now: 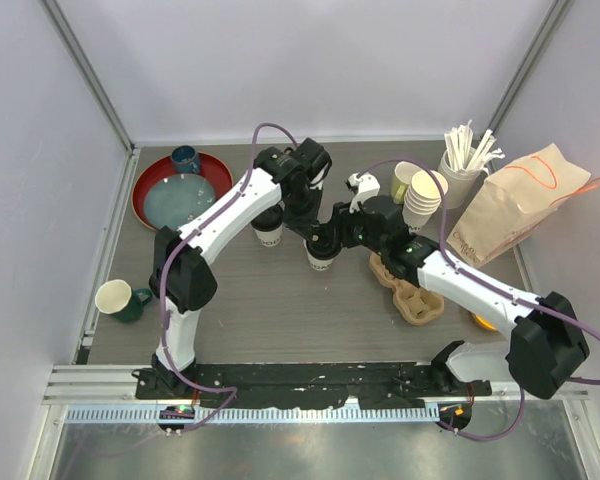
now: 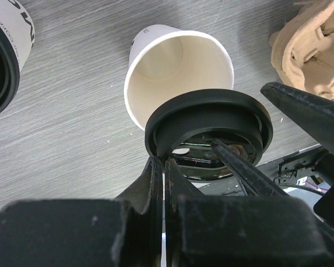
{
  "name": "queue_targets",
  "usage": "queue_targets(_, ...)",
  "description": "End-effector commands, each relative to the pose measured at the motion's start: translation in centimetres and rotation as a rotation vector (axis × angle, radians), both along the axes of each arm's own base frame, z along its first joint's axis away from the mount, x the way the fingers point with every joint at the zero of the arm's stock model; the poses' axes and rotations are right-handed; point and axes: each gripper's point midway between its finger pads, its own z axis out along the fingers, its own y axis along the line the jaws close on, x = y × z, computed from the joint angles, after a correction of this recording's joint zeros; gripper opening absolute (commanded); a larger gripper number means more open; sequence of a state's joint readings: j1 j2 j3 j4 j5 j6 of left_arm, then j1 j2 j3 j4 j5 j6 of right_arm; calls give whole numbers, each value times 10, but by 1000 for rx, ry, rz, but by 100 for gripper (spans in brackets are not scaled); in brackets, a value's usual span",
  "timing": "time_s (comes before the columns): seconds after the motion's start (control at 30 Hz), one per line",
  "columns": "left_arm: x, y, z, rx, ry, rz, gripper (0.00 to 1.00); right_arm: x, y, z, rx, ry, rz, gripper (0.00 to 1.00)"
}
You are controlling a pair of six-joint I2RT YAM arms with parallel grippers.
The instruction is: Pack the takeout coffee
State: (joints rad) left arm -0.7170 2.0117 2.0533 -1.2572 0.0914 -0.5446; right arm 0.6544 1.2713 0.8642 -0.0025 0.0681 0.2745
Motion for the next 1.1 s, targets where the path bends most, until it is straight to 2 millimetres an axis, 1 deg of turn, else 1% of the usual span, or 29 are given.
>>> queue_targets(0.0,12,-1,-7,-4,14,28,0,10,9,12,34,-10,3,50)
queue_targets(0.03,15,0,-6,1,7,32,0,12,9,7,29,3,0,50)
queue_targets(0.13,20,3,-1,11,-27,30,0,15,9,2,27,15,-2,47)
queue_targets(0.23,24,6,8,15,-67,29,0,16,10,1,35,12,1,45)
queue_targets(0.43,29,5,12,13,-94,28,0,21,9,-3,34,12,-2,43)
queue_targets(0.7,27,-5,4,-11,-52,6,0,26,4,-9,35,36,-33,41)
queue_targets(0.73,27,-6,4,-17,-50,4,0,27,5,-14,32,49,-32,41)
queue_targets(0.83,27,-8,1,-16,-43,-3,0,28,5,-18,27,61,-32,40)
queue_targets(0.93,26,-9,-5,-11,-25,-8,0,28,4,-17,28,61,-37,40)
queue_targets(1.07,26,-12,-9,-16,-13,-14,0,28,2,-11,23,47,-40,39)
